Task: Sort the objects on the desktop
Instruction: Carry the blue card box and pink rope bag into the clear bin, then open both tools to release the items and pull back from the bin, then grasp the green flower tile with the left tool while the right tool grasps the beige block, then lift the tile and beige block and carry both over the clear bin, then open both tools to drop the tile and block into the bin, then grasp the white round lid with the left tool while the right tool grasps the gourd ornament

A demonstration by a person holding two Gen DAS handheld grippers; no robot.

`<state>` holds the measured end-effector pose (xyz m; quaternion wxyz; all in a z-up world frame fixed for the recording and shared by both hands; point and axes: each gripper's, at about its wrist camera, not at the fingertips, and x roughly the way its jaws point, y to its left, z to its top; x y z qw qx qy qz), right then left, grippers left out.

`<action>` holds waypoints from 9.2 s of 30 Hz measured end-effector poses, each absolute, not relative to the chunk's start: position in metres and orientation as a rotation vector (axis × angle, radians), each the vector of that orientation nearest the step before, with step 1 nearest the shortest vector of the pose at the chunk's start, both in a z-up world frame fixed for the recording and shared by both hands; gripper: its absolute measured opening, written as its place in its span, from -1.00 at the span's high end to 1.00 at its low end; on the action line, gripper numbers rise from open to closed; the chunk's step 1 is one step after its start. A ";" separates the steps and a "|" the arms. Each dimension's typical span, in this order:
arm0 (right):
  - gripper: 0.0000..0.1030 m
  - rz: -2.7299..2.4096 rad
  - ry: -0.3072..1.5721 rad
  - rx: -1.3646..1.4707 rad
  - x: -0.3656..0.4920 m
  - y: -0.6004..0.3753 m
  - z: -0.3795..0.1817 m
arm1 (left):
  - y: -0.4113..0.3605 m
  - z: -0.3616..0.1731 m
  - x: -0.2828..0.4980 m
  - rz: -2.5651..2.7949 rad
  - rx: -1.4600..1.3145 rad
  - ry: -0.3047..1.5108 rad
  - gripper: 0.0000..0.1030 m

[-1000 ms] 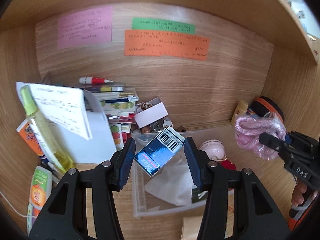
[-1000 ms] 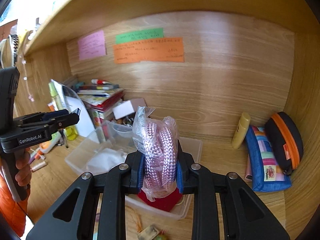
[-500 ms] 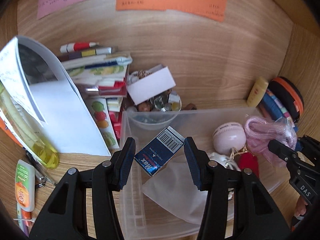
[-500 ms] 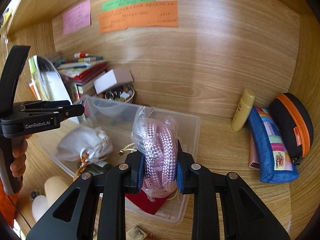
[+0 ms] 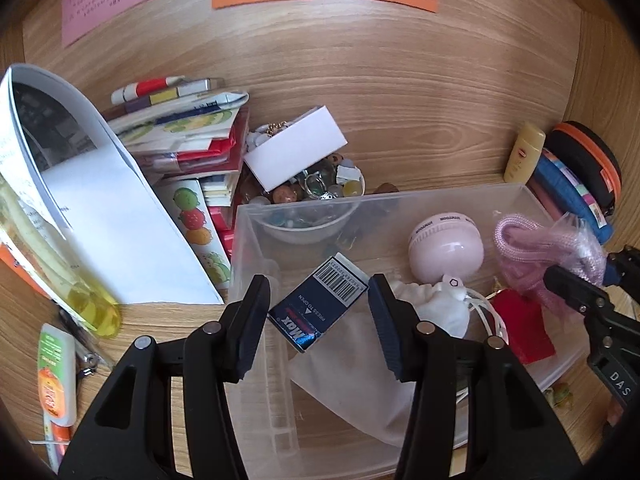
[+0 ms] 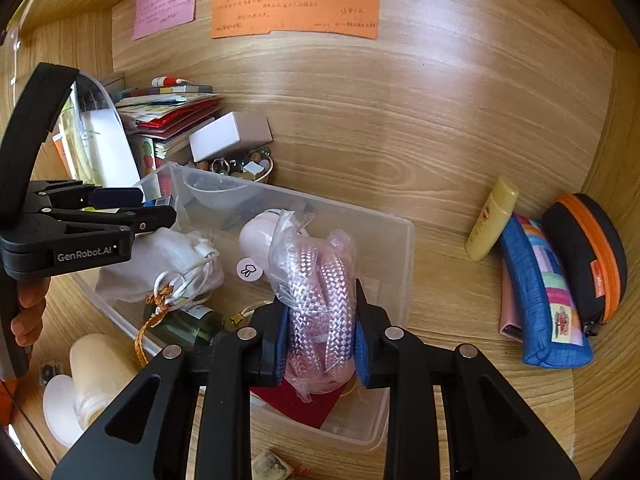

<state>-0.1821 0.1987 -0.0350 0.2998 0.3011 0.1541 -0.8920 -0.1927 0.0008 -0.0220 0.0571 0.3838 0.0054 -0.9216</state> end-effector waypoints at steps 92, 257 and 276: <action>0.42 -2.160 0.319 1.181 -0.108 0.238 -0.090 | -0.011 -0.079 -0.013 -2.800 1.357 0.130 -0.18; -0.24 -2.234 0.387 1.040 -0.118 0.256 -0.091 | 0.022 -0.058 -0.025 -2.922 1.370 0.292 -0.63; 0.66 -2.176 0.330 1.079 -0.118 0.255 -0.092 | 0.028 -0.075 -0.037 -2.847 1.465 0.310 -0.46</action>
